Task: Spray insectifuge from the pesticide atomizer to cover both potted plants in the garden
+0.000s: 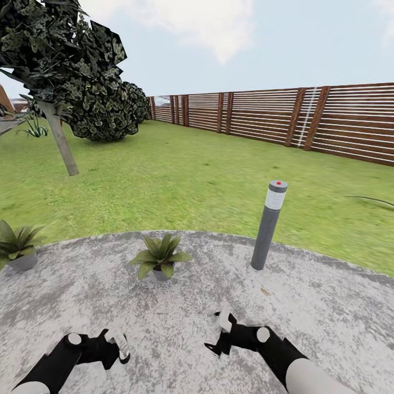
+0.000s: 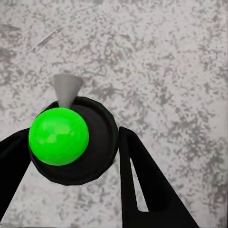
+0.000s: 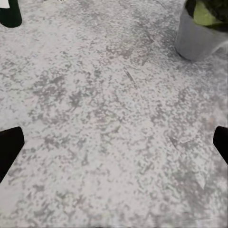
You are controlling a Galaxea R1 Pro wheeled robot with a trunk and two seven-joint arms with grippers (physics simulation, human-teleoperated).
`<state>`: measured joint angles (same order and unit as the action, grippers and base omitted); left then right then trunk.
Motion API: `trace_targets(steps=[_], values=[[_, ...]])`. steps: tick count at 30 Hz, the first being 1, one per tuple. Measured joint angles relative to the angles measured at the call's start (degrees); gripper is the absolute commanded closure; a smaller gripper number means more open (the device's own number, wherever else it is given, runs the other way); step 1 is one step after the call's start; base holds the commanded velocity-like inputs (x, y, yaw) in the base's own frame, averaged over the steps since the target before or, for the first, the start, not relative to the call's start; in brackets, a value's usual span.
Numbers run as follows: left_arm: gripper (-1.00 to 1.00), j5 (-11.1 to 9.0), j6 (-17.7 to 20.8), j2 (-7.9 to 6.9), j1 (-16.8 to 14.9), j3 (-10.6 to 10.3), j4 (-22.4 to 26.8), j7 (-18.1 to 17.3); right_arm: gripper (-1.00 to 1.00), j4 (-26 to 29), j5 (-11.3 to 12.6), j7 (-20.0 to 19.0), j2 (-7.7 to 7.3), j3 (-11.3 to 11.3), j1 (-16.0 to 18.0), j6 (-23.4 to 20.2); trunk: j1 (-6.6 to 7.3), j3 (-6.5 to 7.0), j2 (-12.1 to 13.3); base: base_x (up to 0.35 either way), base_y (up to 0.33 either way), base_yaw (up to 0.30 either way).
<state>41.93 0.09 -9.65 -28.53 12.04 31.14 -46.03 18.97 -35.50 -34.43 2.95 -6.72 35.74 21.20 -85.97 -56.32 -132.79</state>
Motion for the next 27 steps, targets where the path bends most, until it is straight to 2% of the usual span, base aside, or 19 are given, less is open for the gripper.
trace_targets(steps=[4,6,7,11,12,13,15,17,20,23,27], values=[[1.00,0.06,2.31,-0.03,0.04,2.47,-0.02,0.02,-1.00,-7.04,6.21,12.06,-1.13,3.73,-0.08,0.23,0.00,0.00,0.00,0.000,0.000,0.000],[1.00,0.05,3.22,0.00,0.07,3.92,-0.02,0.03,-1.00,-10.01,8.50,17.16,-2.10,4.42,-0.12,0.60,0.00,0.00,0.00,0.000,0.000,0.000],[1.00,0.05,3.58,0.03,0.08,5.20,-0.02,0.06,-1.00,-11.25,9.99,20.48,-3.09,4.76,-0.16,1.54,0.00,0.00,0.00,0.000,0.000,0.000],[1.00,0.09,4.71,0.16,0.07,8.13,0.01,0.09,-1.00,-12.55,14.30,27.41,-5.14,4.96,-1.07,7.32,0.00,0.00,0.00,0.000,0.000,0.000],[1.00,0.11,5.74,0.22,0.03,8.47,0.06,0.07,-1.00,-12.64,15.56,28.80,-5.45,4.99,-1.93,9.30,0.00,0.00,0.00,0.000,0.000,0.000],[1.00,0.11,8.31,0.34,-0.12,8.73,0.24,0.02,-1.00,-12.72,17.78,30.09,-6.40,5.09,-3.56,12.07,0.00,-0.01,0.00,0.000,0.000,0.000],[1.00,0.15,15.00,0.57,-0.46,8.86,0.69,-0.28,-1.00,-12.75,22.28,31.13,-8.10,5.04,-6.09,15.40,0.00,0.00,0.00,0.000,0.000,0.000],[1.00,0.13,18.77,0.82,-0.61,8.67,0.87,-0.38,-1.00,-12.77,24.07,31.40,-8.56,4.98,-6.79,16.27,0.00,0.00,0.00,0.000,0.000,0.000],[1.00,0.10,23.45,0.72,-2.18,8.32,1.02,-0.42,-1.00,-12.85,24.81,31.46,-8.76,4.88,-7.18,16.61,0.00,0.01,0.00,0.000,0.000,0.000],[1.00,0.16,32.09,0.29,-5.10,8.13,1.11,-0.52,-1.00,-13.32,24.97,31.48,-8.75,4.84,-7.46,16.68,0.00,0.01,0.00,0.000,0.000,0.000],[1.00,0.42,35.80,0.46,-6.86,6.71,1.18,-0.54,-1.00,-14.73,25.03,31.67,-8.69,4.86,-7.83,16.70,0.00,0.00,0.00,0.000,0.000,0.000]])
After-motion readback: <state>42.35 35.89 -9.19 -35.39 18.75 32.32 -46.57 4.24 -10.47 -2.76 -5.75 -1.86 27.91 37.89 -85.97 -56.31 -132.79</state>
